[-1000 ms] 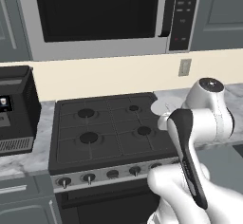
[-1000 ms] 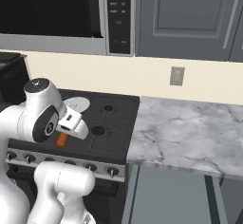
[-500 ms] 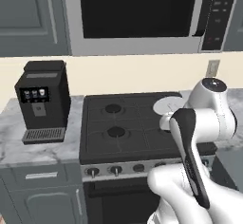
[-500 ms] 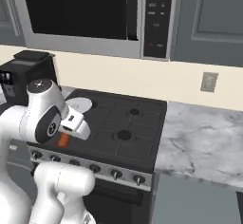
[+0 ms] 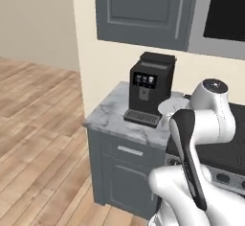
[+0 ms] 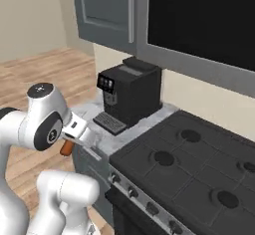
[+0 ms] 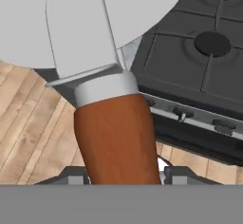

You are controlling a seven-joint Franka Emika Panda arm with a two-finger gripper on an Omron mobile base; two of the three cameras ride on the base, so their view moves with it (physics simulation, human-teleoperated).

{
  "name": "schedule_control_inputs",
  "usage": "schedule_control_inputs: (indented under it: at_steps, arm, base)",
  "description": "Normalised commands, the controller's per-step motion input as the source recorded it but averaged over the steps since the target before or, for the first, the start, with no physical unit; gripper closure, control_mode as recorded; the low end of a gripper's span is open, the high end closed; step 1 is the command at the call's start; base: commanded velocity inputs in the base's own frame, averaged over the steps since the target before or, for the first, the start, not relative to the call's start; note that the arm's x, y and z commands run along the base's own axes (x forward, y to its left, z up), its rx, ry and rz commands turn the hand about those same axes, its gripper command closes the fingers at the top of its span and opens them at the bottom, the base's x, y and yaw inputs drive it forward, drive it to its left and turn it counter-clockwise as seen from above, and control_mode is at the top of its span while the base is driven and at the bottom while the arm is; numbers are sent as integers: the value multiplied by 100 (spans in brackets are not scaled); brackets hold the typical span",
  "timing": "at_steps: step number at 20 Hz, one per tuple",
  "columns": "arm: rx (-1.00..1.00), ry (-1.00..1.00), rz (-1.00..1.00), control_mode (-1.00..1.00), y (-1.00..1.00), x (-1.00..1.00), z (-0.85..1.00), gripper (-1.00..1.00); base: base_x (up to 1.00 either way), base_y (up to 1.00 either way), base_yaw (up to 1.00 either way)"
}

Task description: Take the pizza cutter from the drawer on the right and place it on the dining counter for cutting.

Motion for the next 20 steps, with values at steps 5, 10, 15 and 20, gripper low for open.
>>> schedule_control_inputs:
  at_steps: [5,10,15,20]
  arm:
    - [0,0,0,100,0,0,0,100]
    - [0,0,0,100,0,0,0,100]
    - [0,0,0,100,0,0,0,100]
    - [0,0,0,100,0,0,0,100]
  base:
    - [-3,5,100]
    - [-10,2,100]
    - [-1,1,99]
    - [83,1,42]
